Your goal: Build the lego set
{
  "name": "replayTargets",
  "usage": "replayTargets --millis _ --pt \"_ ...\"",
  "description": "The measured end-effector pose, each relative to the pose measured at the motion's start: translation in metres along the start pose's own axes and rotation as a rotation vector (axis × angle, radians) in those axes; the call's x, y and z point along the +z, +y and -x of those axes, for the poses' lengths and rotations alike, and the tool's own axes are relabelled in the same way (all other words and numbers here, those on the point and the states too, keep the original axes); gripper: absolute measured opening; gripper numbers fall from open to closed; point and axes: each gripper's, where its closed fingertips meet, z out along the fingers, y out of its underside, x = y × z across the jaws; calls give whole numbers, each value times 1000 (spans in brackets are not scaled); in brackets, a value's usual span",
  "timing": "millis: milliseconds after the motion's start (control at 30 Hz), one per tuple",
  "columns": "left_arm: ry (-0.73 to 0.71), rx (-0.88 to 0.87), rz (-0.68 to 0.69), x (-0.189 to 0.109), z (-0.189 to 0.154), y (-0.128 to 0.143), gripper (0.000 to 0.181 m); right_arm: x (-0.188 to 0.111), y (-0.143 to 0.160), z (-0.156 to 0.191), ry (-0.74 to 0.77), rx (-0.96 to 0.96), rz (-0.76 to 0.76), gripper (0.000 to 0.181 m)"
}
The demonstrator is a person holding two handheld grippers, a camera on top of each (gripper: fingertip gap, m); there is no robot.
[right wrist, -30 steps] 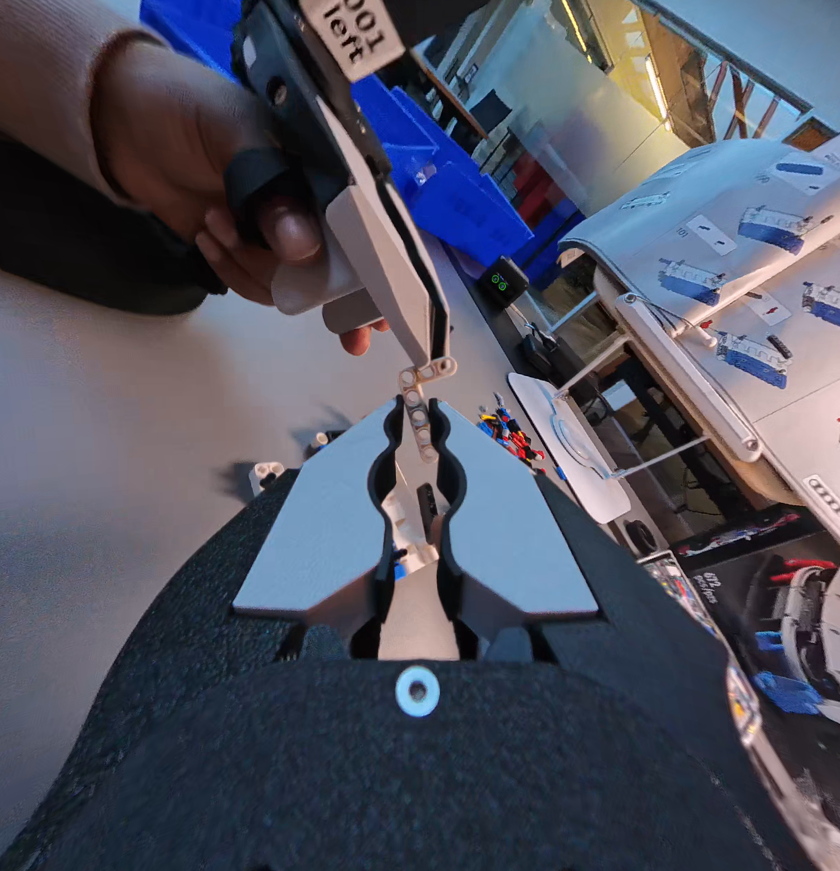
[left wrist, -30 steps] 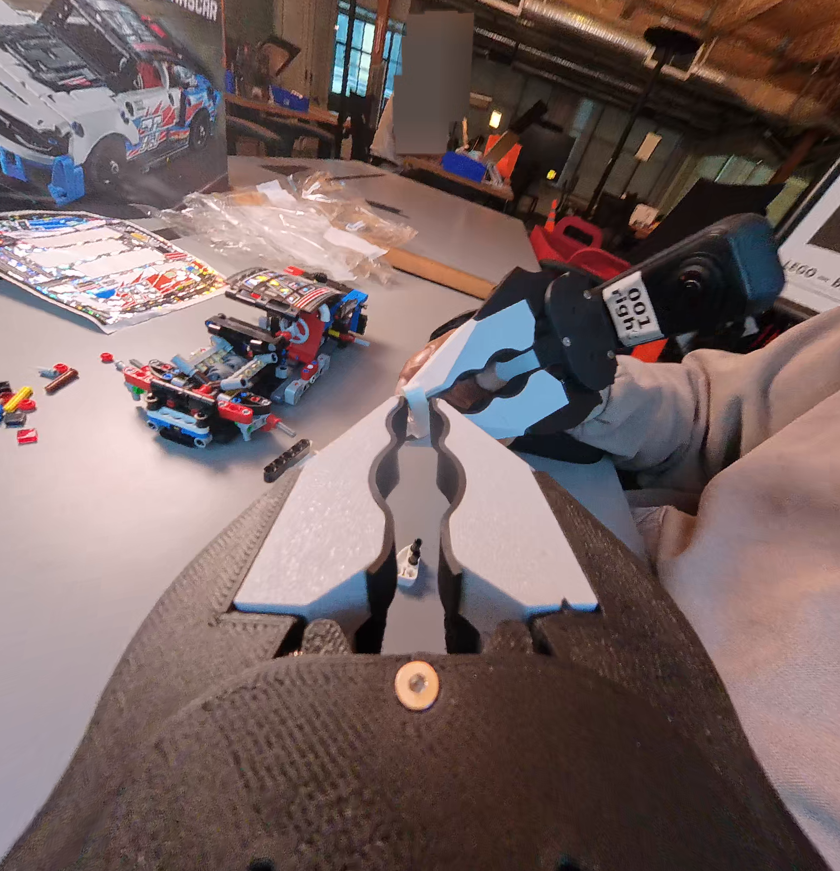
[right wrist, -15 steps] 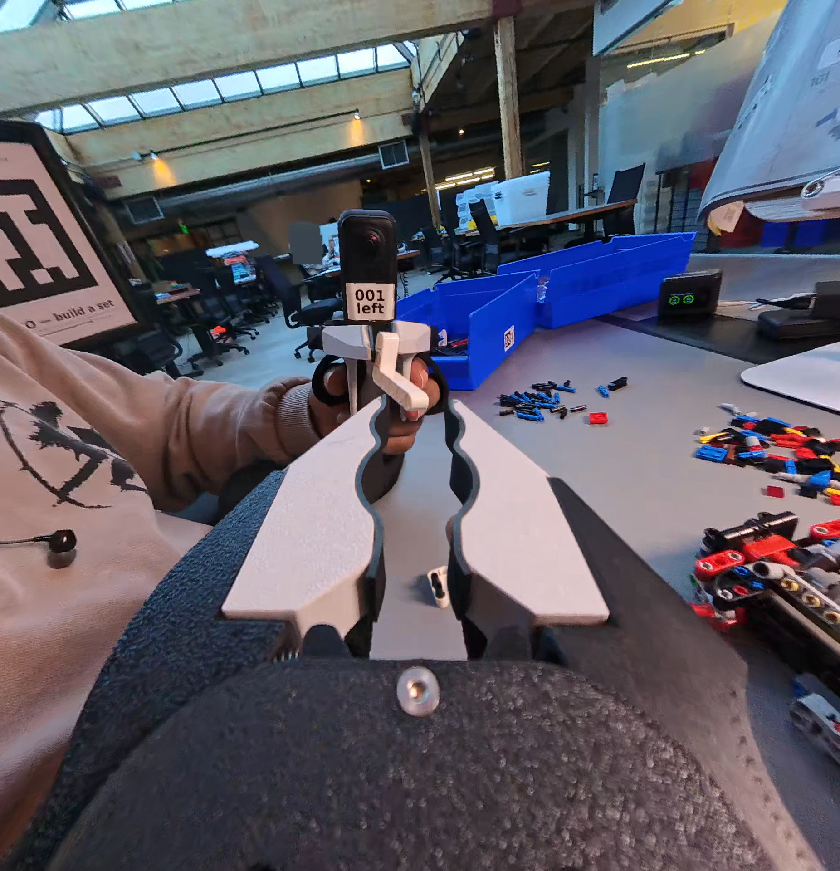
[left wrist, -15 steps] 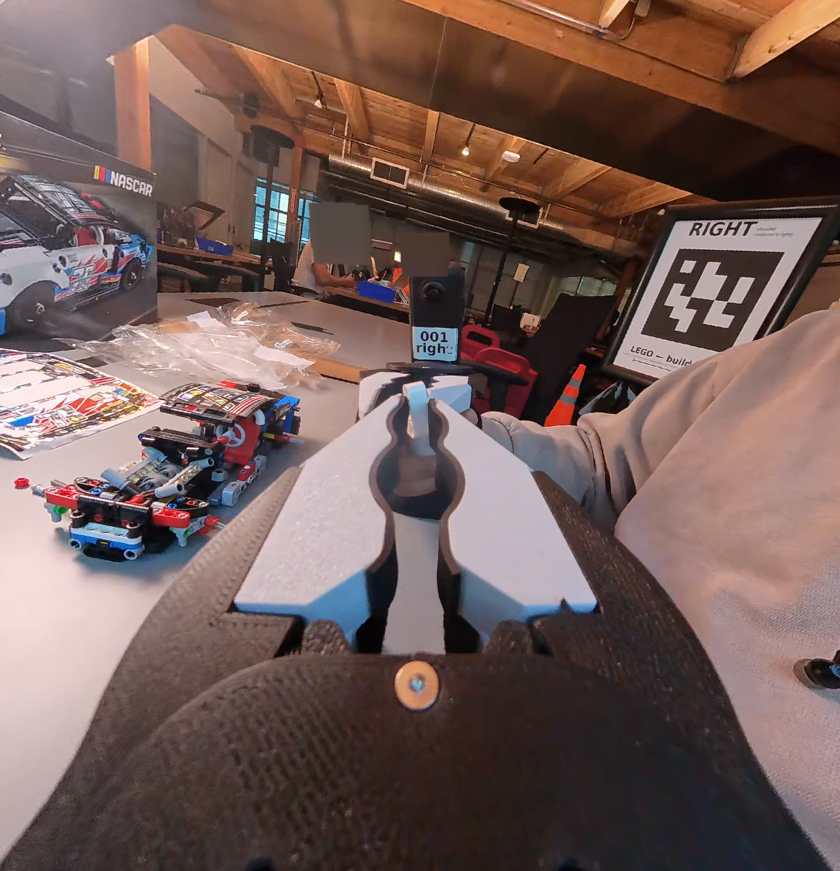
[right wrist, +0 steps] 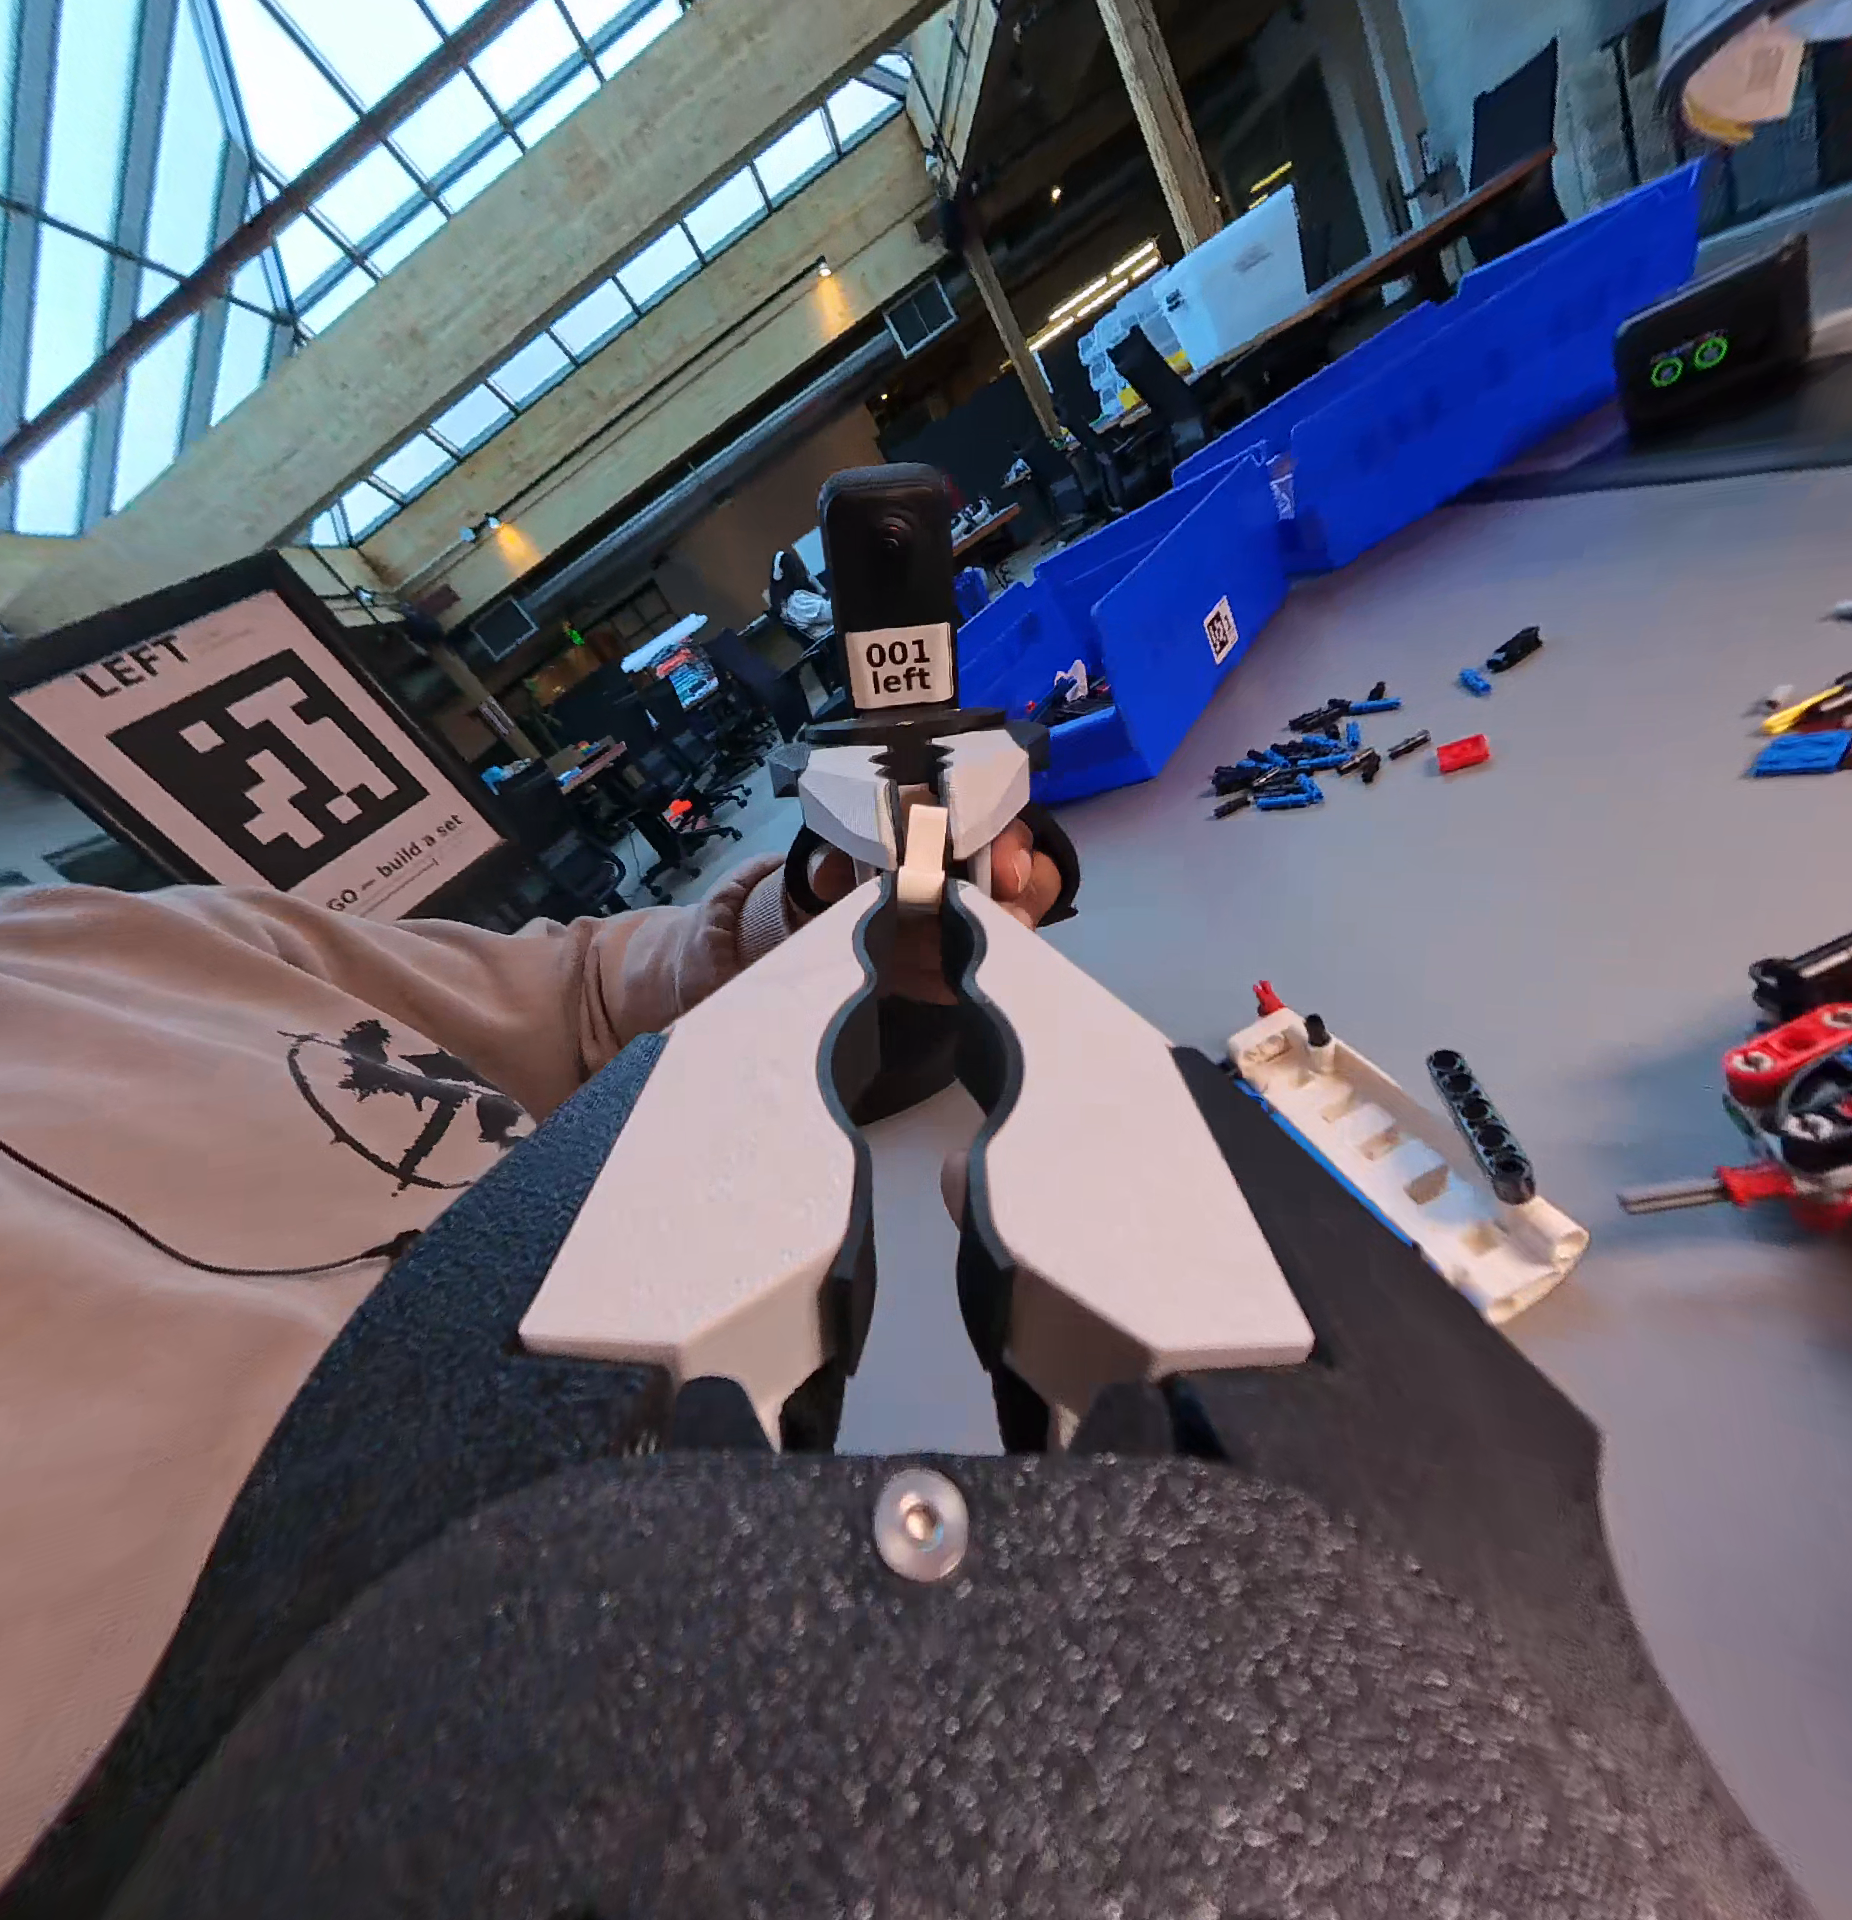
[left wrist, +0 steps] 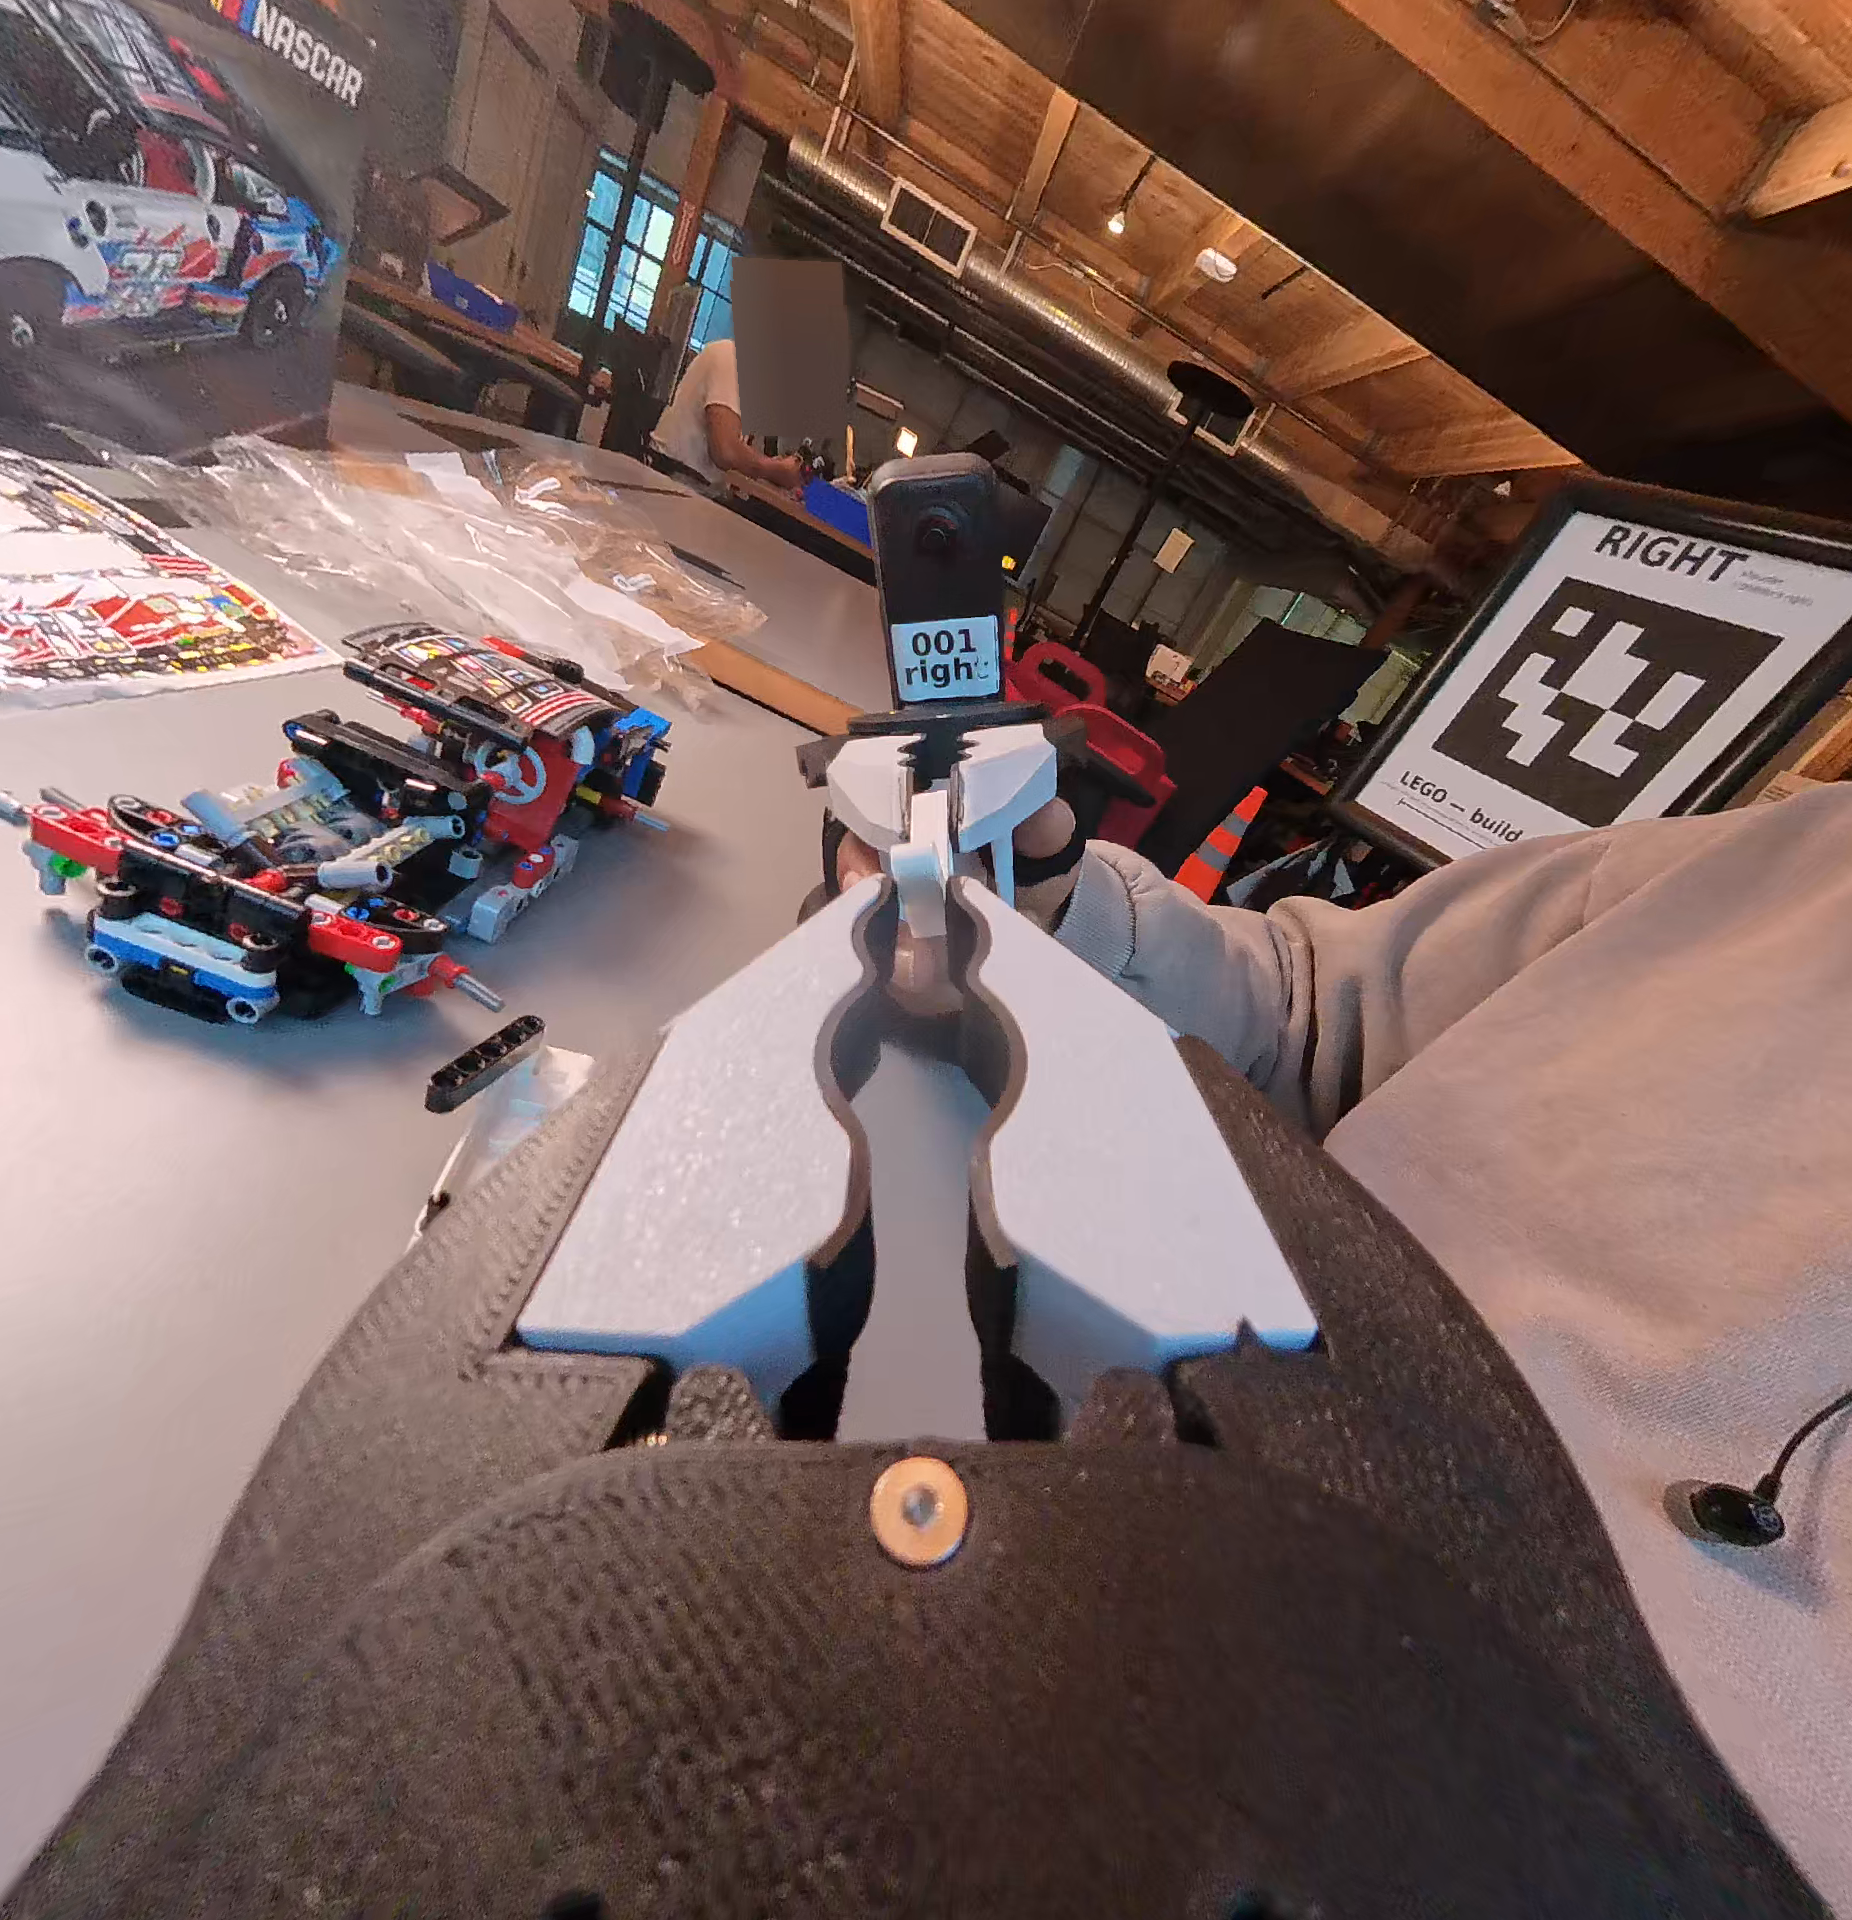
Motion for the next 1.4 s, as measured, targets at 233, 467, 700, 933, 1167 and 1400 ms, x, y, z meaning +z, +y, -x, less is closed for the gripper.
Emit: replayTargets --millis 233,467,700,933,1167,1400 --pt "-89 91 116 -4 16 16 12 -5 3 -13 -37 269 -10 5" --pt "-103 120 131 -2 16 19 26 -7 -3 -9 29 -25 -15 5" --pt "-12 288 117 6 -13 17 14 5 8 17 69 -603 49 6" --pt "-300 1033 212 -1 -6 13 5 4 16 12 46 -439 115 21" --pt "-456 1608 357 3 -6 26 6 4 22 4 37 -312 150 16" --pt "-361 1333 327 6 -7 34 13 4 26 13 42 -488 184 5"
